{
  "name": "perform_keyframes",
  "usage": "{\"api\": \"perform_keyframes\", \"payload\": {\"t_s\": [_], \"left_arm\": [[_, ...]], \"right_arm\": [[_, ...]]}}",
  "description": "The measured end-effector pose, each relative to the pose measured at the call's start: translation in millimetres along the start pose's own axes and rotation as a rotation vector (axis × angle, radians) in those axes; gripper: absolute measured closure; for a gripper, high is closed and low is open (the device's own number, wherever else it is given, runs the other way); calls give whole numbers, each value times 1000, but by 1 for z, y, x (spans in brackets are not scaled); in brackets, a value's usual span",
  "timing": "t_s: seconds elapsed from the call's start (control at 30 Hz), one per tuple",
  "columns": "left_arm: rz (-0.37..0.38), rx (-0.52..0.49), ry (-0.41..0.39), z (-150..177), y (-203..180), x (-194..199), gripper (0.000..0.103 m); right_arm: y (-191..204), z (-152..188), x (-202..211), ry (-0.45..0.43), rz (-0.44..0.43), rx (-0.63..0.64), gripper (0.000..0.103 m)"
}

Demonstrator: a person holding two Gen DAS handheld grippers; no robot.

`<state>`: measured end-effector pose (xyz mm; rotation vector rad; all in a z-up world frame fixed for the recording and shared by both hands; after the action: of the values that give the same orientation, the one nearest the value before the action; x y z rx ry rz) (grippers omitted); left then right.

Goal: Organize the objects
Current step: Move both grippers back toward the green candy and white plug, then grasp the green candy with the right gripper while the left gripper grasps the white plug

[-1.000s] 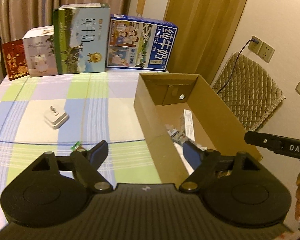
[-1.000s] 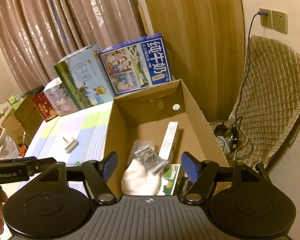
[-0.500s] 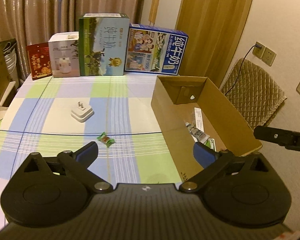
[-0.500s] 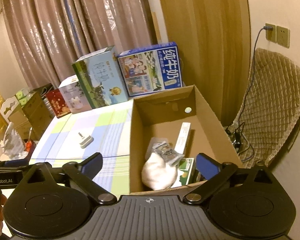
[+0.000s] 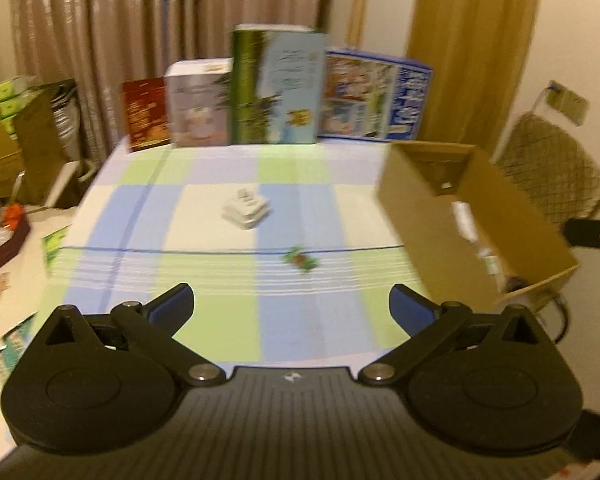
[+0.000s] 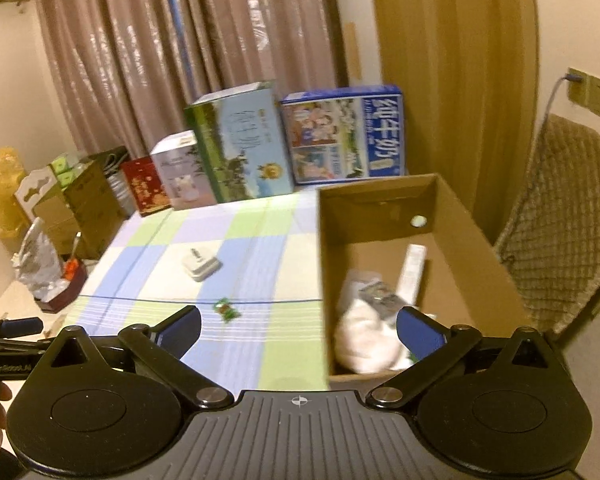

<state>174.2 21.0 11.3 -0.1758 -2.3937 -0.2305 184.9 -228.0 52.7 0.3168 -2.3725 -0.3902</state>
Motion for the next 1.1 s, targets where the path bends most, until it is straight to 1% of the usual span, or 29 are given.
{"api": "perform_keyframes", "payload": {"t_s": [0.07,0.17,0.3,0.43,0.57,0.6,0.67,0.8,0.87,0.93,1.03,1.1], "left_arm": [[-28,10,13,7,21,-3,1],[-69,24,21,15,49,-8,1],[-84,51,31,21,76,-21,1],[-85,65,41,22,92,-46,1],[-70,43,33,23,98,-81,1],[-67,32,31,23,100,-93,1],[-74,21,37,24,102,-111,1],[-80,17,38,22,107,-150,1],[-81,3,37,20,110,-168,1],[-80,-5,41,21,112,-186,1],[-67,-8,70,19,113,-207,1],[-63,-32,62,13,112,-218,1]], "right_arm": [[14,6,-9,-3,-23,16,2],[38,16,-28,1,-59,74,2],[63,32,-56,8,-92,162,2],[75,46,-96,20,-126,193,3],[77,56,-140,47,-133,227,18],[77,58,-152,57,-132,234,20],[76,61,-176,76,-131,254,29],[76,72,-223,115,-134,320,40],[75,76,-242,135,-133,338,48],[73,80,-263,154,-132,357,51],[71,83,-287,172,-133,398,53],[70,83,-300,186,-137,412,55]]}}
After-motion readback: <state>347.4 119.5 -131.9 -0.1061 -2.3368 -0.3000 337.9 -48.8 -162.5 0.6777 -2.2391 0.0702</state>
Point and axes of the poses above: each gripper's, at about its wrist camera, not at the fingertips, and x roughly against the way its jaws point, y to its left, z to its underside, the point moved 6 cm from there along -x, roughly the way its jaws point, and after that the axes turned 14 degrees about -x, right-handed, at the moved point
